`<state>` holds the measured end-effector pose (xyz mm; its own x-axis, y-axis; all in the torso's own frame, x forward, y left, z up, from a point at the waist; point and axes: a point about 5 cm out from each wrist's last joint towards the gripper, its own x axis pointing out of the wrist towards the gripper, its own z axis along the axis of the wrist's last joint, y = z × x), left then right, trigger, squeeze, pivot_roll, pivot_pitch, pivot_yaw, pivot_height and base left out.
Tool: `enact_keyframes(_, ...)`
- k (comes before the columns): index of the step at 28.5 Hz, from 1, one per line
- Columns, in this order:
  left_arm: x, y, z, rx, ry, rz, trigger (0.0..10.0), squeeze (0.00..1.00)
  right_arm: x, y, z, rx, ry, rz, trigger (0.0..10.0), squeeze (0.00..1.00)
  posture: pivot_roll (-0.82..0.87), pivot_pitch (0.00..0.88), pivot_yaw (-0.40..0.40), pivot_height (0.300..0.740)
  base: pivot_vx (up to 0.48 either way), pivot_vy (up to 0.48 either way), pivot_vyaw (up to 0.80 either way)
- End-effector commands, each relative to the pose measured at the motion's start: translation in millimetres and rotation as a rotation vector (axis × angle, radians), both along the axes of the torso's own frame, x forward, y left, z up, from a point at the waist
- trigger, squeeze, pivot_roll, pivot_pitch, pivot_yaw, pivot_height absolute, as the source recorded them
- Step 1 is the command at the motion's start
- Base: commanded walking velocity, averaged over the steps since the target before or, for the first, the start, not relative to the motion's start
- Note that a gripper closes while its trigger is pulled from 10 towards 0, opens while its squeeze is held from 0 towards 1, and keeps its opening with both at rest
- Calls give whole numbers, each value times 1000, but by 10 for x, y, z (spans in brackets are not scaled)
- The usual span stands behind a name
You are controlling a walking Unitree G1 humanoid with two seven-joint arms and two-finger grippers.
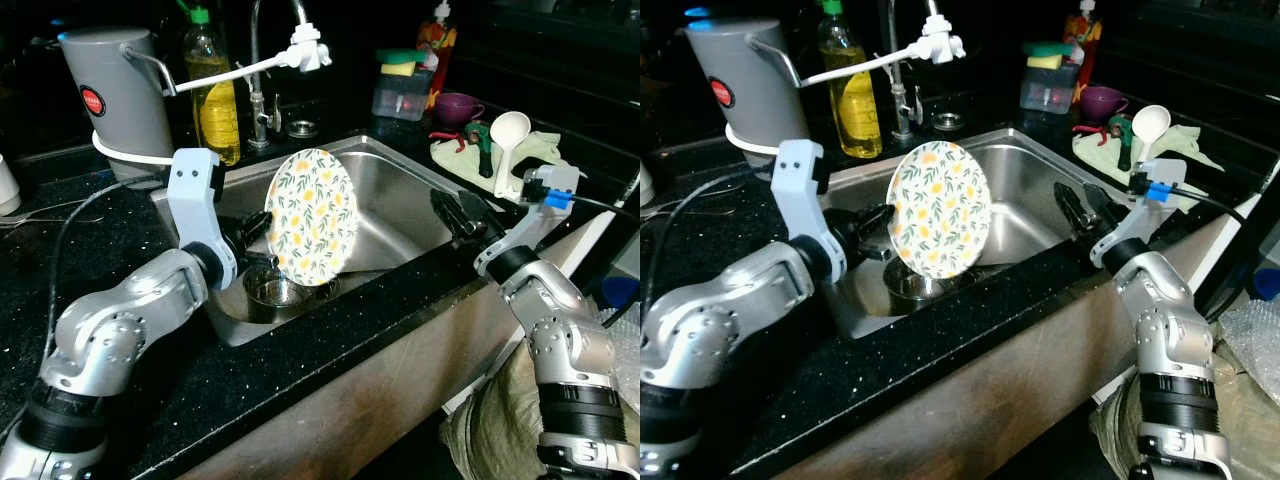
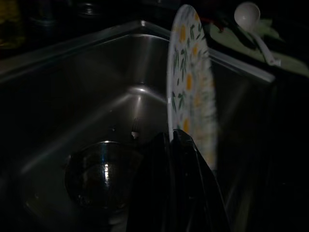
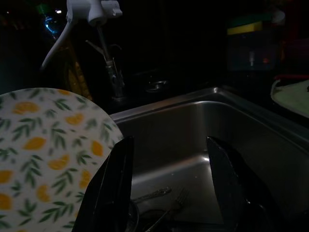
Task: Kitchen organization
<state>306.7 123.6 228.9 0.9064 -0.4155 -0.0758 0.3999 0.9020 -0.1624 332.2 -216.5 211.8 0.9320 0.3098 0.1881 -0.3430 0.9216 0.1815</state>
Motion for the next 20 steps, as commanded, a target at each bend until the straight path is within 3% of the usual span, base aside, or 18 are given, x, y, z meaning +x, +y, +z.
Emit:
enact_keyframes(1, 60, -11, 67, 20, -59, 23, 0, 0, -26, 9, -27, -25, 13, 6, 10000, 0, -47, 0, -23, 740, 0, 0, 0)
enact_keyframes(7, 113, -60, 97, 31, -110, 22, 0, 0, -71, 32, -58, -40, 20, 24, 10000, 0, -54, 0, -17, 740, 0, 0, 0)
enact_keyframes(14, 190, -101, -52, 152, -157, -19, 0, 0, -94, 68, -83, -55, 28, 45, 10000, 0, -57, 0, -16, 740, 0, 0, 0)
enact_keyframes(16, 211, -113, -101, 173, -157, -28, 3059, 47, -98, 82, -79, -55, 26, 51, 10000, 0, -59, 0, -15, 740, 0, 0, 0)
enact_keyframes(17, 211, -113, -101, 173, -157, -28, 3059, 47, -98, 82, -79, -55, 26, 51, 10000, 0, -59, 0, -15, 740, 0, 0, 0)
enact_keyframes(18, 212, -127, -116, 186, -162, -38, 7176, 651, -101, 88, -77, -54, 24, 54, 10000, 0, -59, 0, -15, 740, 0, 0, 0)
enact_keyframes(19, 212, -127, -116, 186, -162, -38, 7176, 651, -101, 88, -77, -54, 24, 54, 10000, 0, -59, 0, -15, 740, 0, 0, 0)
enact_keyframes(20, 207, -139, -114, 193, -169, -45, 9961, 945, -100, 90, -76, -53, 24, 56, 10000, 0, -59, 0, -16, 740, 0, 0, 0)
